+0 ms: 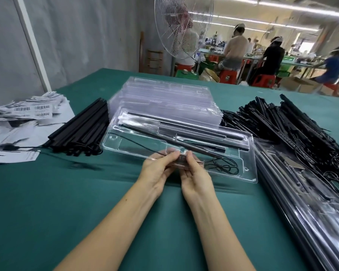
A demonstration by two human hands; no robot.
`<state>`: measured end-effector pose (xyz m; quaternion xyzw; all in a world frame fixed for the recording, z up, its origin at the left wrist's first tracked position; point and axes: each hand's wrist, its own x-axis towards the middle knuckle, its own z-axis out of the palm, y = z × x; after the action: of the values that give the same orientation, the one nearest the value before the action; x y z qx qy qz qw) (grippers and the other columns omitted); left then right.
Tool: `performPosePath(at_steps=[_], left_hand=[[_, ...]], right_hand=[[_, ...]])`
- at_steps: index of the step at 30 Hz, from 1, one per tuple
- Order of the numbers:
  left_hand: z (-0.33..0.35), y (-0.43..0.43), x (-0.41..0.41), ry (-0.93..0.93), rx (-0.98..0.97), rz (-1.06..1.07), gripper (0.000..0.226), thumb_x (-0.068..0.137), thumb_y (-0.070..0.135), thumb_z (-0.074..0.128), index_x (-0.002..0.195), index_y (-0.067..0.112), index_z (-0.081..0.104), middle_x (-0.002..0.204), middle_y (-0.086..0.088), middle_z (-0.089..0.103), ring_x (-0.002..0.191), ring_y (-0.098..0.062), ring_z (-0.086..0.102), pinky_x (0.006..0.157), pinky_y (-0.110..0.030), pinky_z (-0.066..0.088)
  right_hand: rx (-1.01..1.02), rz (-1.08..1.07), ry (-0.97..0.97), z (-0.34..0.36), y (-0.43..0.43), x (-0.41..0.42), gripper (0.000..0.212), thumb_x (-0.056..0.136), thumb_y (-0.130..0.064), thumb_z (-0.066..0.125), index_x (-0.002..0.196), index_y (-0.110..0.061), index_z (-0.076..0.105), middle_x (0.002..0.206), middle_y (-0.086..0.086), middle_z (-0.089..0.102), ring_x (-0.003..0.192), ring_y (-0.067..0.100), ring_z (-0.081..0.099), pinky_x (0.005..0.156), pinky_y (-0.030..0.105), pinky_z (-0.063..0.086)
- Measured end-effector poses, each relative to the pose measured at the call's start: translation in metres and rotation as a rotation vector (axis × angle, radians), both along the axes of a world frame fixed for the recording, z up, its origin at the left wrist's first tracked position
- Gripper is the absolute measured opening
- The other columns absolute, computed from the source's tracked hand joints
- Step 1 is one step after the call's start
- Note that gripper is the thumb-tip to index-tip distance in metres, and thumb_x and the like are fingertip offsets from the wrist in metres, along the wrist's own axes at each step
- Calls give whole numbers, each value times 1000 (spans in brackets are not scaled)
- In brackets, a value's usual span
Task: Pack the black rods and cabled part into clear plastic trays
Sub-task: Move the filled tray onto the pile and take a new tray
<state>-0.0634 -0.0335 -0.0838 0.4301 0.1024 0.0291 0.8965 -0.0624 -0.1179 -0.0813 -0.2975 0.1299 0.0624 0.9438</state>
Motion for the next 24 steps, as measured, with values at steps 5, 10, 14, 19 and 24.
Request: performPosePath(at_steps=[5, 10, 14, 19, 24], left_hand=[[-1, -9, -2, 63, -83, 50, 13, 84, -5, 61, 75, 5, 62, 60, -4, 65, 53, -10, 62, 50, -16, 50], [2, -19, -3, 66, -129, 60, 9, 85, 0, 63, 81, 7, 63, 70, -5, 65, 61, -12, 63, 59, -20, 54], [5, -27, -2, 144, -189, 162, 8, 81, -1, 69, 81, 4, 62, 66, -6, 68, 57, -15, 66, 55, -24, 56], [9, -28, 2, 244, -192, 200, 15, 79, 3, 72, 89, 2, 61, 76, -11, 63, 59, -19, 62, 44, -20, 50], [11, -24, 4, 238, -176, 114, 10, 80, 0, 67, 88, -2, 62, 80, -17, 62, 58, -21, 62, 47, -23, 53]], right_hand=[[37, 32, 30, -2, 1, 2, 11, 89, 2, 53, 85, -8, 56, 80, 8, 58, 70, 17, 57, 67, 23, 48], [66, 58, 6, -2, 4, 3, 11, 88, 2, 52, 89, -8, 56, 90, 14, 59, 85, 26, 57, 81, 30, 46], [50, 56, 11, -3, 8, 2, 11, 85, 1, 57, 94, -7, 59, 104, 20, 58, 94, 31, 58, 98, 40, 45], [-14, 17, 15, -5, 9, 0, 14, 86, 1, 58, 99, -3, 60, 107, 23, 59, 95, 32, 58, 99, 42, 45], [-43, -40, 1, -2, 8, -5, 9, 84, 6, 59, 83, -3, 61, 88, 15, 62, 82, 26, 60, 81, 32, 50]])
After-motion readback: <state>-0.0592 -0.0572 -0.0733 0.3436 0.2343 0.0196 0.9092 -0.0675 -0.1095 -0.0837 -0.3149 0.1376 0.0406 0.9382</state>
